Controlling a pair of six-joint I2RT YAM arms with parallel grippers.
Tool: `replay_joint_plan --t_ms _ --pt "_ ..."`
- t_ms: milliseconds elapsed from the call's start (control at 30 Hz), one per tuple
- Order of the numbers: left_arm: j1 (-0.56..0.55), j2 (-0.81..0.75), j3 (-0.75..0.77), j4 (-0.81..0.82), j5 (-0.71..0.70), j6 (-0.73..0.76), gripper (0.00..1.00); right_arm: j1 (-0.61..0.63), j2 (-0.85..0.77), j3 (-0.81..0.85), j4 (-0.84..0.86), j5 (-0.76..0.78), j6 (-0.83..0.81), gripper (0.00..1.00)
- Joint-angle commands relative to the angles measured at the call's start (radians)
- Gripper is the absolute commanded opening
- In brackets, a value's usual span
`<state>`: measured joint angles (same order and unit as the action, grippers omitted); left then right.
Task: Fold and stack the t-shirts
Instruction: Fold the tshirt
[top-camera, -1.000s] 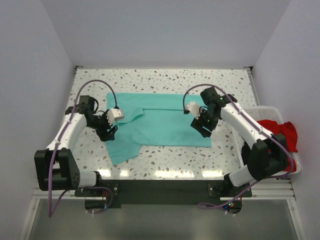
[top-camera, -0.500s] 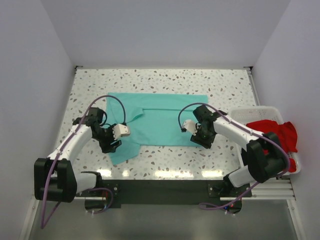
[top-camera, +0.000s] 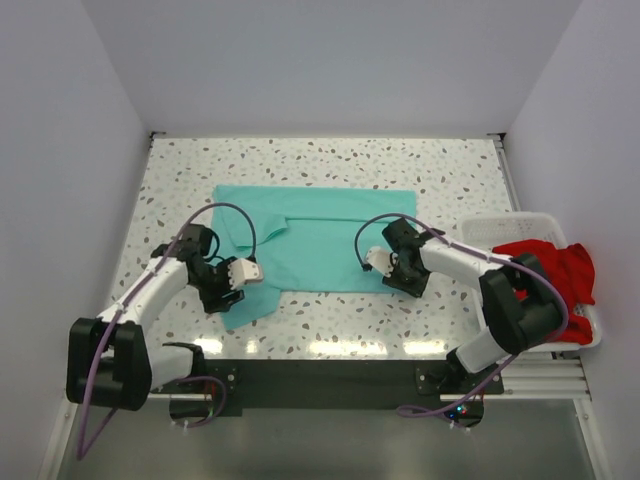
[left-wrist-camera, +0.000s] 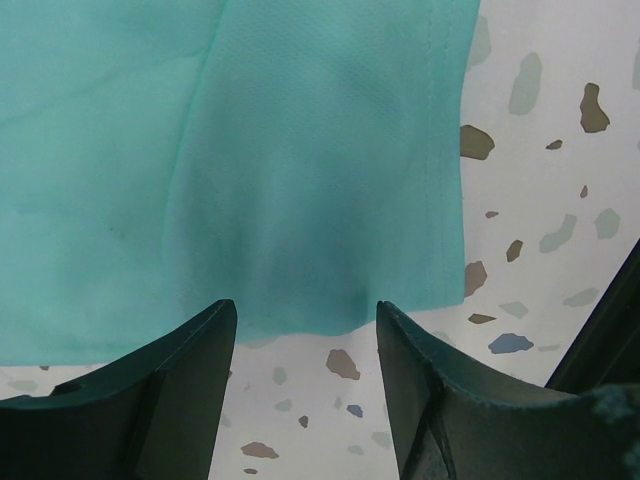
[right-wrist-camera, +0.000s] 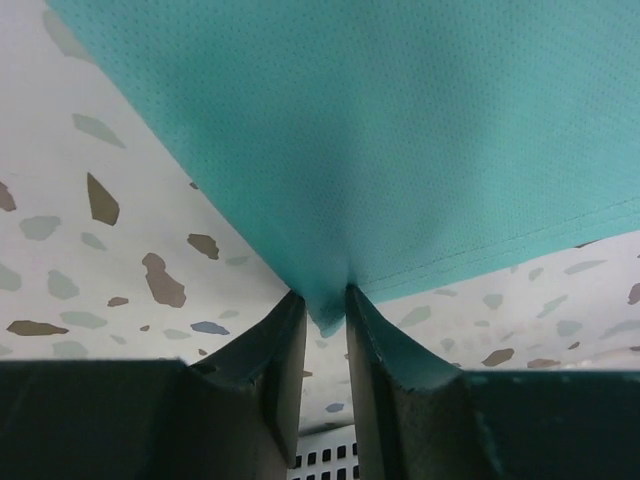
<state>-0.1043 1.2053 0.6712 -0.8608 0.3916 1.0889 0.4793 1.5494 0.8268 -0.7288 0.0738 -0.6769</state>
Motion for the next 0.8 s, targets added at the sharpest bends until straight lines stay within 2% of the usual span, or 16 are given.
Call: replay_joint_plan --t_ms 0,67,233,433,500,533,667,733,767 --pt "-0.024 -0.023 -0.033 0.048 -0.037 0.029 0.63 0.004 0.018 -0.009 0.063 0.014 -0.009 0.26" --pt "-0.032 -0.021 -0.045 0.062 -0.049 0.034 0.63 0.002 0.023 -0.003 0.060 0.015 -0.012 0.17" --pt "-0.081 -0.006 -0.074 0.075 -0.074 0.051 0.61 0.004 0.038 0.020 0.039 0.008 -0.009 0.01" --pt "-0.149 0.000 -0.140 0.124 -0.126 0.040 0.59 0.004 0.055 0.048 0.020 -0.003 0.005 0.00" --pt "-0.170 0.002 -0.162 0.154 -0.151 0.029 0.55 0.004 0.055 0.049 0.019 -0.003 0.004 0.00" --pt "-0.178 0.007 -0.179 0.164 -0.160 0.025 0.51 0.004 0.057 0.048 0.017 0.001 0.004 0.00" --pt "-0.183 0.004 -0.167 0.139 -0.172 0.013 0.21 0.004 0.043 0.051 0.002 0.003 -0.004 0.00" --pt "-0.181 -0.019 -0.139 0.100 -0.166 0.005 0.12 0.004 0.026 0.061 -0.035 -0.011 -0.001 0.00" --pt "-0.181 -0.032 -0.130 0.054 -0.166 0.000 0.02 0.004 0.015 0.070 -0.055 -0.019 0.005 0.00"
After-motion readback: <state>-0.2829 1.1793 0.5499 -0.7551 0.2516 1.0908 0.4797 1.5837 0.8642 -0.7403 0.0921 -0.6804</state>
